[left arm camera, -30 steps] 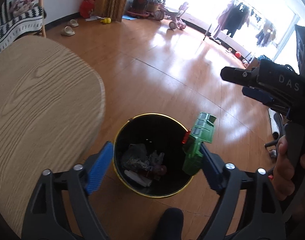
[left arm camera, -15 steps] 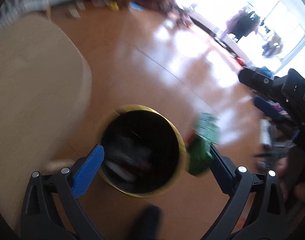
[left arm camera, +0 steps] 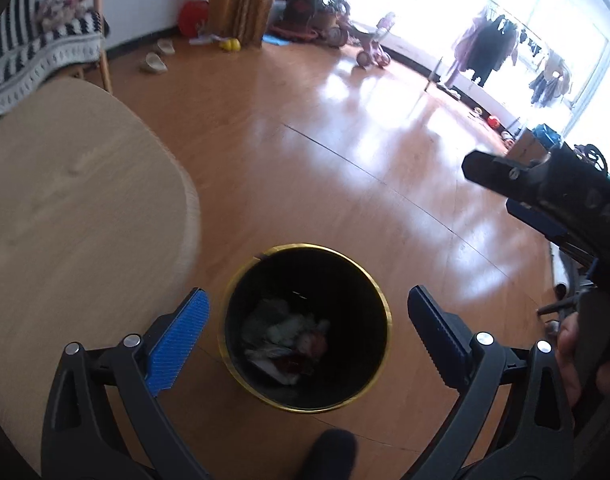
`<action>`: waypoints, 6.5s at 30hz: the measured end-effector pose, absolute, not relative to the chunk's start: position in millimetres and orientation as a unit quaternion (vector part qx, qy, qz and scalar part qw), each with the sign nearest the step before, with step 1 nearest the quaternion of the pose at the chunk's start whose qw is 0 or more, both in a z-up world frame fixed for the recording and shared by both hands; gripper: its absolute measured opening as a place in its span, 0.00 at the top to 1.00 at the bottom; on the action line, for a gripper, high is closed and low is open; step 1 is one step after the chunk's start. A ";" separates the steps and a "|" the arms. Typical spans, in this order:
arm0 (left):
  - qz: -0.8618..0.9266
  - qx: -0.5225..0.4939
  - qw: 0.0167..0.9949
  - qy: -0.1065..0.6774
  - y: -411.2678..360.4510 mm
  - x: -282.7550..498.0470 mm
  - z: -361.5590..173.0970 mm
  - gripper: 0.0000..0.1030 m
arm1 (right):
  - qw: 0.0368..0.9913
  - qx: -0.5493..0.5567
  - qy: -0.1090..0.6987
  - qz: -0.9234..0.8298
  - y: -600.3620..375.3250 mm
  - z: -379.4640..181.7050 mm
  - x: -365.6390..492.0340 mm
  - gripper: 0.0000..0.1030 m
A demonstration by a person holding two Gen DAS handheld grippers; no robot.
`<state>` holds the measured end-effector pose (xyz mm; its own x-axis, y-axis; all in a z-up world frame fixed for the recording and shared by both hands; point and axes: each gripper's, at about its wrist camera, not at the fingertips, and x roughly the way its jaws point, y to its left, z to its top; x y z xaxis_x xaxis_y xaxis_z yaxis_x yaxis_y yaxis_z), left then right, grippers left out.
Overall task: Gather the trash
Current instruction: 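Move both open tools back over the yellow-green bag and white paper, then grasp the yellow-green popcorn bag with the left tool while the right tool grasps the striped wrapper, then carry both items over the bin and open the right tool to drop the wrapper, then open the left tool to drop the popcorn bag into the bin, then move both open tools back over the red ribbon and white paper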
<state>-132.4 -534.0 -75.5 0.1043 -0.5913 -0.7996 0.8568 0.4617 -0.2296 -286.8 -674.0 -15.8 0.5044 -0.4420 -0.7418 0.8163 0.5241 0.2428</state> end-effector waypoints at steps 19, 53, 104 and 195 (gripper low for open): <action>-0.193 0.011 0.902 0.386 -177.3 116.1 11.7 0.06 | 0.896 0.159 0.396 -0.122 -438.4 -1.3 -26.8 0.19; -0.081 -0.053 0.908 0.408 -4.7 201.7 -14.3 0.49 | 0.873 0.100 0.476 0.028 -194.9 -70.2 190.1 0.20; -0.353 0.054 0.848 0.391 -363.2 7.2 -3.5 0.06 | 0.849 0.237 0.384 -0.276 -593.3 -18.3 -245.6 0.86; -0.467 0.115 0.784 0.392 -444.5 -62.8 -32.7 0.07 | 0.796 0.302 0.401 -0.337 -631.8 -34.5 -212.2 0.24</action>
<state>-62.8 -444.5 -32.7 0.2569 -0.6425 -0.7220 0.8222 0.5379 -0.1861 -212.2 -631.8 -34.5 0.4509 -0.2942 -0.8427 0.7788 0.5908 0.2105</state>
